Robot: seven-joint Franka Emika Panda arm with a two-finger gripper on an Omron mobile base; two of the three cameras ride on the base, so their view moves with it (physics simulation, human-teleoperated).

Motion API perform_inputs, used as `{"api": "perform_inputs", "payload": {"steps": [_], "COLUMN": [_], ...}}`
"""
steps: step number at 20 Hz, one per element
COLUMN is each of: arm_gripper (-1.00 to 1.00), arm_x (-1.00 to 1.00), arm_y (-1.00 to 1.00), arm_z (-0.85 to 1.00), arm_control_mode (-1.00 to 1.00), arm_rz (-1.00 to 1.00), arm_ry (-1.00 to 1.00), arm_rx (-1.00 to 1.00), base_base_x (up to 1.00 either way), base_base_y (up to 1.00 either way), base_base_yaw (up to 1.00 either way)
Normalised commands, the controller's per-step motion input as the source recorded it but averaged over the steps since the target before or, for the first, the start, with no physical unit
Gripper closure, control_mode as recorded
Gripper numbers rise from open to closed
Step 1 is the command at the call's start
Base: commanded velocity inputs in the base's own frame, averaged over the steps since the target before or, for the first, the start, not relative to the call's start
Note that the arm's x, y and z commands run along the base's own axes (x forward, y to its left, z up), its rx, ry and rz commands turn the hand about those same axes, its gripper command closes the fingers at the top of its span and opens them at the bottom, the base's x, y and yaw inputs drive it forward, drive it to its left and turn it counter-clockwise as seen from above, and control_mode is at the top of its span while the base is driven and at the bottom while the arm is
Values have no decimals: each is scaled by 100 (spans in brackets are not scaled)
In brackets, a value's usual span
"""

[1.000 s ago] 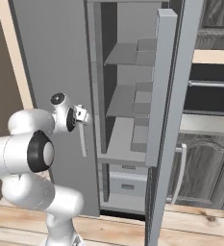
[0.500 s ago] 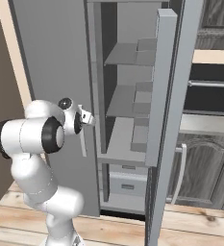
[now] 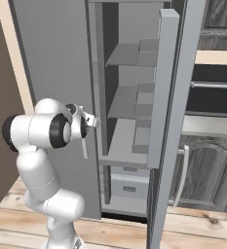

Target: Place one of the steaks on the plate and the other in the bowl. Then place the bowl in the fridge.

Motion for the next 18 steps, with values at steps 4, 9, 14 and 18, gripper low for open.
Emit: {"api": "perform_inputs", "payload": {"steps": [4,9,14,18], "arm_gripper": [-100,100,100,100], "arm_x": [36,41,13,-31], "arm_y": [29,24,7,30], "arm_z": [-9,0,0,0], "arm_control_mode": [-100,-100,-100,-100], "arm_rz": [0,0,-3,-19], "arm_ry": [0,0,0,0], "arm_rx": [0,0,0,0], "base_base_x": [0,0,0,0], "base_base_y": [0,0,0,0], "base_base_yaw": [0,0,0,0]}}
